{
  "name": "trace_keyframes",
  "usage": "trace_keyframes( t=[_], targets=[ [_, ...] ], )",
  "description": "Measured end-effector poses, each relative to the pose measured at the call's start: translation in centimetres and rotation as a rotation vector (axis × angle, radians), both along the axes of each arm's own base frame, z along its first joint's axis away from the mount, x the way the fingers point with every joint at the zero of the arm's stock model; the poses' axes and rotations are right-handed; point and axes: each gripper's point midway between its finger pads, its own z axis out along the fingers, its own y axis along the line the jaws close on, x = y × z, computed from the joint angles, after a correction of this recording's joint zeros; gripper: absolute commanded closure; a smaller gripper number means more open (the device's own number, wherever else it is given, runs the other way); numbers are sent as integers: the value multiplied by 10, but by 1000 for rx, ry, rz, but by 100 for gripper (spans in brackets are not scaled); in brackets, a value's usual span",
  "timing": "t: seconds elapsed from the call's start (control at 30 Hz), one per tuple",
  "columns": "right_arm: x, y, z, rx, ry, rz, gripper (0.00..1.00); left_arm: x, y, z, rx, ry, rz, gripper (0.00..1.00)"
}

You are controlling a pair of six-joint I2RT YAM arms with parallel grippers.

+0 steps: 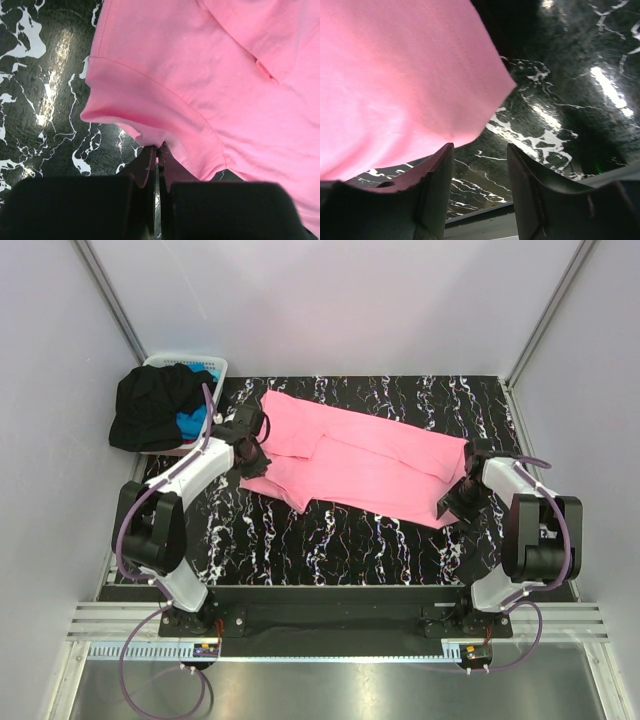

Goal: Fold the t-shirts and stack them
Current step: Fold the tshirt

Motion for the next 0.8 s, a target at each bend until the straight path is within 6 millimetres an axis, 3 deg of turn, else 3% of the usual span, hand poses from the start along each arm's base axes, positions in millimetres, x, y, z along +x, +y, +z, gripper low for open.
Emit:
trace_keyframes(
  t=[0.13, 0.23, 0.4, 0.53, 0.8],
  targets=[
    [4, 7, -6, 40, -6, -5, 48, 5, -1, 3, 0, -10, -5, 100],
    [5, 11, -11, 62, 0, -10, 63, 7, -2, 5, 1, -14, -12, 100],
    [8, 14, -14, 80, 2, -17, 99, 11, -4, 8, 1, -21, -20, 100],
    [11, 14, -13, 81, 4, -23, 100, 15, -5, 8, 3, -20, -24, 100],
    [51, 10, 17, 68, -97, -1, 100, 22, -5, 6, 12, -10, -32, 100]
  ],
)
